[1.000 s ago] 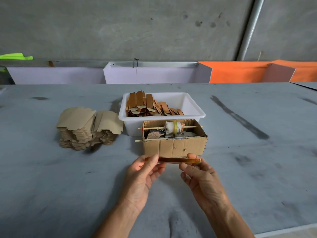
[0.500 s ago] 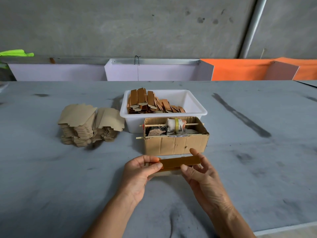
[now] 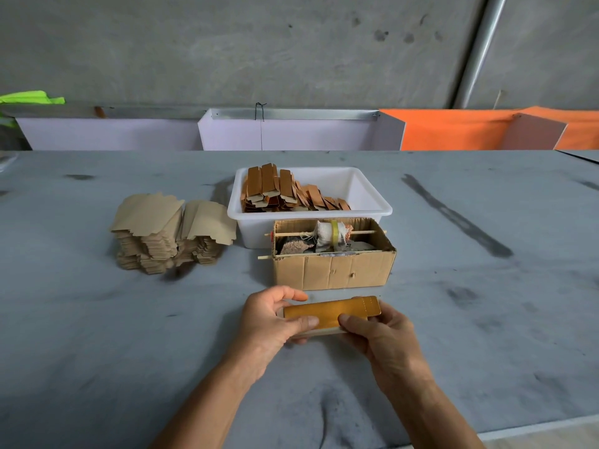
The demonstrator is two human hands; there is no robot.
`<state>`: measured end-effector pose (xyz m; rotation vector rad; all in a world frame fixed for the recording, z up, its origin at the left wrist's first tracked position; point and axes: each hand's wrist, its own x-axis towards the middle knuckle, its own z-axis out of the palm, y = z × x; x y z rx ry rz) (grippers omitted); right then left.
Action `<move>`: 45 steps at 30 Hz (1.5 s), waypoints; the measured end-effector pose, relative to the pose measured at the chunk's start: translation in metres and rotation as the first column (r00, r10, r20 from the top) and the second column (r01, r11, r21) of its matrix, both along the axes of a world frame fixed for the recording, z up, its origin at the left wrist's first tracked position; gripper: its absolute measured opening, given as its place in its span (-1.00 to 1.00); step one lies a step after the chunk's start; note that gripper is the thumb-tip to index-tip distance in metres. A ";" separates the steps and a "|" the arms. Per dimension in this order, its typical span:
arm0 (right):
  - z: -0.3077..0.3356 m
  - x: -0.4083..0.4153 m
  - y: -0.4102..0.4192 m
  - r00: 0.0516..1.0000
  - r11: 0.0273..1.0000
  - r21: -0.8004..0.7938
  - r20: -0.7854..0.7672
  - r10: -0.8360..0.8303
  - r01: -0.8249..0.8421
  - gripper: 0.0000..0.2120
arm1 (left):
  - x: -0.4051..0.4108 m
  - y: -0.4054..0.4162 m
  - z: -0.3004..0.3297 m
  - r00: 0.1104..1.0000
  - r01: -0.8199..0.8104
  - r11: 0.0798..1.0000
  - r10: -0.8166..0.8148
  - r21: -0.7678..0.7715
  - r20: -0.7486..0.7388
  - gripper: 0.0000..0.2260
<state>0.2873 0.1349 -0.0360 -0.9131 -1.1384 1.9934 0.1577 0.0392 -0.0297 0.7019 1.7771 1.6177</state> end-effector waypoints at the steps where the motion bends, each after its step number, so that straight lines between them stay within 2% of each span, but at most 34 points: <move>1: 0.000 0.000 0.000 0.998 0.999 -0.034 -0.053 0.017 -0.019 -0.80 | 0.000 0.001 0.000 1.000 -0.018 1.000 0.018 0.008 0.004 -0.72; 4: 0.002 0.003 0.000 0.947 0.975 -0.177 -0.312 0.074 -0.135 -0.68 | -0.001 0.002 0.000 0.994 -0.098 0.994 0.096 0.051 0.053 -0.73; 7: 0.001 0.004 -0.002 0.909 0.963 -0.164 -0.393 0.137 -0.216 -0.62 | -0.002 0.003 -0.001 0.989 -0.122 0.989 0.115 0.080 0.089 -0.73; 13: 0.001 -0.003 -0.010 0.935 0.981 -0.108 -0.336 0.114 -0.159 -0.71 | 0.003 0.005 -0.003 0.992 -0.098 0.992 0.091 0.083 0.087 -0.73; 18: 0.000 -0.006 -0.013 0.973 0.985 -0.159 -0.231 0.021 -0.059 -0.71 | 0.004 0.005 -0.001 0.995 -0.044 0.996 0.037 0.074 0.092 -0.74; 21: -0.001 -0.007 -0.013 0.984 0.988 -0.157 -0.172 -0.038 0.010 -0.75 | 0.005 0.006 -0.001 0.996 -0.028 0.997 0.021 0.072 0.091 -0.86; 23: -0.002 -0.008 -0.013 0.987 0.985 -0.169 -0.148 -0.070 0.044 -0.81 | 0.006 0.007 -0.001 0.985 -0.075 0.992 0.056 0.106 0.165 -0.92; 26: 0.000 -0.010 -0.012 0.980 0.974 -0.204 -0.149 -0.130 0.098 -0.92 | 0.011 0.009 -0.004 0.936 -0.139 0.973 0.069 0.184 0.344 -0.66; 28: 0.003 -0.012 -0.012 0.971 0.966 -0.222 -0.164 -0.171 0.133 -0.94 | 0.018 0.010 -0.007 0.910 -0.140 0.968 0.043 0.208 0.411 -0.57; 30: 0.005 -0.015 -0.013 0.966 0.960 -0.234 -0.165 -0.198 0.156 -0.92 | 0.025 0.013 -0.011 0.905 -0.131 0.970 0.032 0.206 0.424 -0.60; 34: 0.007 -0.020 -0.018 0.969 0.957 -0.243 -0.150 -0.196 0.156 -0.93 | 0.029 0.022 -0.012 0.876 -0.190 0.961 0.075 0.199 0.477 -0.85; 37: 0.011 -0.022 -0.018 0.978 0.956 -0.261 -0.121 -0.168 0.132 -0.92 | 0.027 0.025 -0.011 0.866 -0.219 0.957 0.102 0.188 0.489 -0.94; 41: 0.016 -0.021 -0.011 0.995 0.968 -0.234 -0.021 -0.100 0.093 -0.91 | 0.021 0.026 -0.010 0.816 -0.314 0.933 0.168 0.179 0.553 -0.91; 45: 0.015 -0.023 -0.008 0.992 0.986 -0.130 0.088 -0.089 0.100 -0.87 | 0.016 0.028 -0.010 0.785 -0.346 0.917 0.168 0.198 0.596 -0.91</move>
